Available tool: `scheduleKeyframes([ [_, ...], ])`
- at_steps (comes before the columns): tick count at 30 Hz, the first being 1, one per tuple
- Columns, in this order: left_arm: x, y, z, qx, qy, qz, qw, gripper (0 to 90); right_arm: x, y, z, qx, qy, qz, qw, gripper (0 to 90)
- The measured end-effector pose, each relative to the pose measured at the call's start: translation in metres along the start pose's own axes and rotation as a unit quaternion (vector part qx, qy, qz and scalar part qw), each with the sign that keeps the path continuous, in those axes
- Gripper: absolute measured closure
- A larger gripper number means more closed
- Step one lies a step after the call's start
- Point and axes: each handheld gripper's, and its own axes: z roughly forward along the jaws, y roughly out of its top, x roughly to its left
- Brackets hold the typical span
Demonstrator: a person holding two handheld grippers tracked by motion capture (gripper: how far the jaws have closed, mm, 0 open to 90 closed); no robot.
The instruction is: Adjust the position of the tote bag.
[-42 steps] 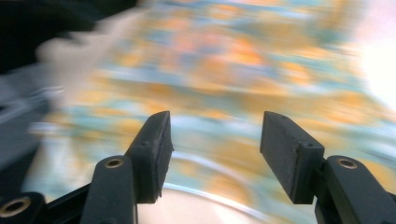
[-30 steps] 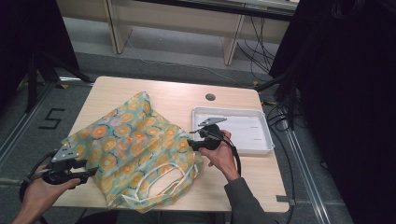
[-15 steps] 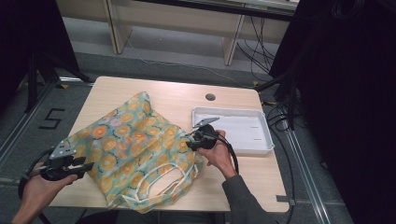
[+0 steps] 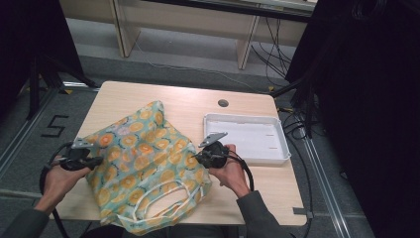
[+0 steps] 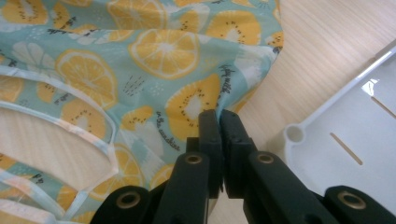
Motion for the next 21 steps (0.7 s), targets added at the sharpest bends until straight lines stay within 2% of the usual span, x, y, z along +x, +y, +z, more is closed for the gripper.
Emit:
scheduleKeyframes([
  [1,0.000,0.000,0.000,0.000,0.000,0.000,1.0000,89.2,0.003,-0.001,0.000,-0.009,0.001,0.002,1.0000,89.2],
  [2,0.000,0.007,0.010,-0.003,0.004,0.001,1.0000,89.2,0.004,-0.002,-0.002,-0.004,0.007,-0.004,1.0000,89.3],
  [3,-0.001,0.011,0.014,-0.005,0.006,-0.008,0.9999,89.1,0.006,-0.003,-0.001,-0.009,0.015,0.007,0.9998,89.2],
  [4,-0.001,0.015,0.019,-0.006,0.001,-0.008,0.9999,89.1,0.006,-0.004,-0.001,-0.007,0.021,0.006,0.9997,89.3],
  [5,-0.001,0.015,0.019,-0.006,0.001,-0.008,0.9999,89.1,0.009,-0.005,-0.001,-0.008,0.028,0.019,0.9994,89.2],
  [6,-0.002,0.024,0.027,-0.007,-0.003,-0.015,0.9999,88.9,0.011,-0.006,0.002,-0.013,0.035,0.023,0.9990,89.2],
  [7,-0.002,0.024,0.027,-0.007,-0.003,-0.015,0.9999,88.9,0.011,-0.006,0.002,-0.013,0.035,0.023,0.9990,89.2],
  [8,-0.001,0.033,0.035,-0.006,0.003,-0.014,0.9999,88.8,0.018,-0.006,0.005,-0.010,0.051,0.023,0.9984,89.2],
  [9,-0.001,0.038,0.039,-0.004,0.004,-0.019,0.9998,88.8,0.020,-0.005,0.005,-0.010,0.052,0.011,0.9985,89.2],
  [10,0.000,0.042,0.042,-0.002,0.002,-0.023,0.9997,88.8,0.024,-0.005,0.007,-0.013,0.058,0.012,0.9982,89.2],
  [11,0.000,0.042,0.042,-0.002,0.002,-0.023,0.9997,88.8,0.029,-0.004,0.006,0.002,0.058,0.024,0.9980,89.2],
  [12,0.000,0.050,0.048,-0.006,-0.001,-0.030,0.9995,88.7,0.033,-0.004,0.006,0.003,0.063,0.021,0.9978,89.2],
  [13,0.001,0.054,0.049,-0.002,-0.001,-0.024,0.9997,88.8,0.033,-0.004,0.008,-0.012,0.065,0.005,0.9978,89.2],
  [14,0.001,0.058,0.051,-0.003,0.000,-0.023,0.9997,88.8,0.034,-0.004,0.009,-0.014,0.069,0.001,0.9975,89.1],
  [15,0.001,0.058,0.051,-0.003,0.000,-0.023,0.9997,88.8,0.037,-0.004,0.008,-0.005,0.071,0.001,0.9974,89.1],
  [16,0.001,0.066,0.053,-0.003,0.000,-0.017,0.9999,88.8,0.038,-0.005,0.009,-0.004,0.070,-0.002,0.9975,88.9],
  [18,0.001,0.073,0.056,-0.001,0.002,-0.011,0.9999,88.7,0.041,-0.007,0.012,-0.008,0.080,0.009,0.9967,88.6],
  [19,0.000,0.076,0.058,0.002,0.002,-0.004,1.0000,88.7,0.041,-0.007,0.013,-0.006,0.078,0.005,0.9970,88.5],
  [21,-0.001,0.079,0.061,0.005,0.002,-0.002,1.0000,88.5,0.040,-0.008,0.014,-0.005,0.079,0.001,0.9969,88.2],
])
